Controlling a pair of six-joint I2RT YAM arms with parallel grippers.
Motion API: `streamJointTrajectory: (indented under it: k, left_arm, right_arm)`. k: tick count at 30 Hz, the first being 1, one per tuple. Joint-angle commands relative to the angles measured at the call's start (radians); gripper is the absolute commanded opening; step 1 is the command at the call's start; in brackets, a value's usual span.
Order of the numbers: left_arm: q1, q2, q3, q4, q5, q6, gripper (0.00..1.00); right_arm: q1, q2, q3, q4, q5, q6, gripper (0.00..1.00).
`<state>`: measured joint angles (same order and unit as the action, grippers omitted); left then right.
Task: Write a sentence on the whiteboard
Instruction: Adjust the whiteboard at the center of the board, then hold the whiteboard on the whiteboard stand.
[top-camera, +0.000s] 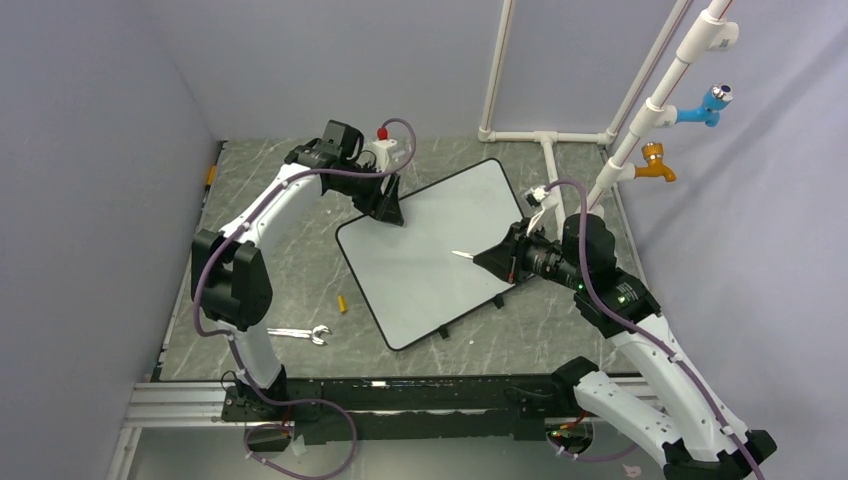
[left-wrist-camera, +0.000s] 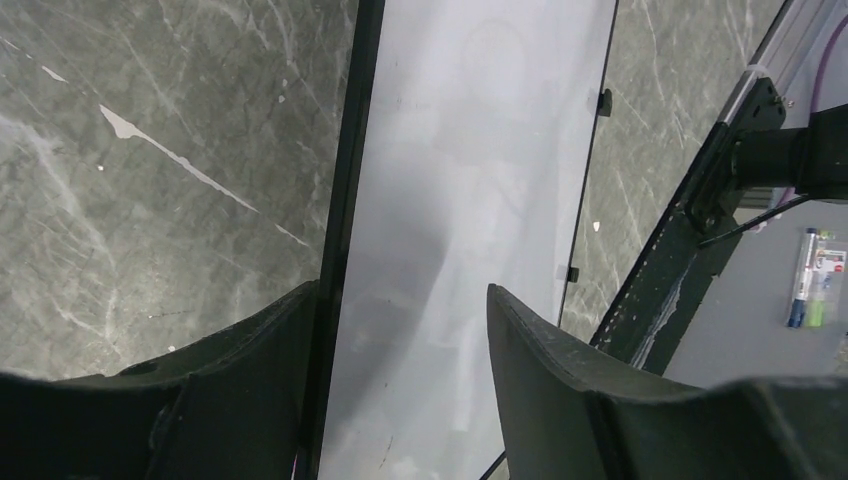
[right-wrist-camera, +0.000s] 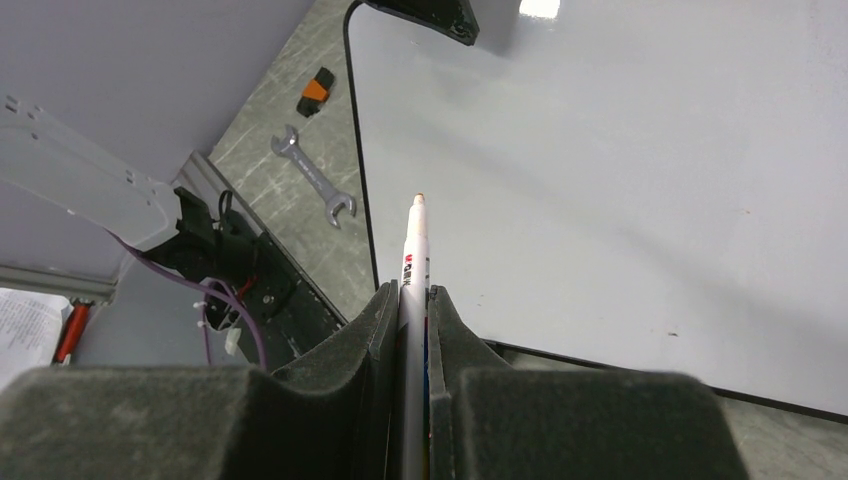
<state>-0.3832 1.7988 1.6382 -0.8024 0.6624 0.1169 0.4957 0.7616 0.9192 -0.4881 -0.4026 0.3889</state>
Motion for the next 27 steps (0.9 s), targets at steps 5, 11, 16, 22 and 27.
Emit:
streamJointTrajectory:
  k: [5,11,16,22,27]
  left_arm:
    - [0.031,0.022,0.041,-0.017,0.167,-0.018,0.60]
    - [0.047,0.047,0.040,-0.020,0.244,-0.033,0.55]
    - [0.048,0.059,0.050,-0.032,0.277,-0.031,0.49]
    - [0.047,0.064,0.045,-0.034,0.278,-0.034,0.42]
    - [0.047,0.072,0.063,-0.043,0.276,-0.039,0.19]
  right_arm:
    - [-0.005,0.015,0.049,0.023,-0.009,-0.010,0.00]
    - [-0.002,0.032,0.055,0.033,-0.014,-0.018,0.00]
    - [-0.003,0.043,0.053,0.047,-0.029,-0.013,0.00]
    - [-0.003,0.043,0.043,0.056,-0.030,-0.007,0.00]
    - [-0.003,0.048,0.040,0.070,-0.046,0.002,0.00]
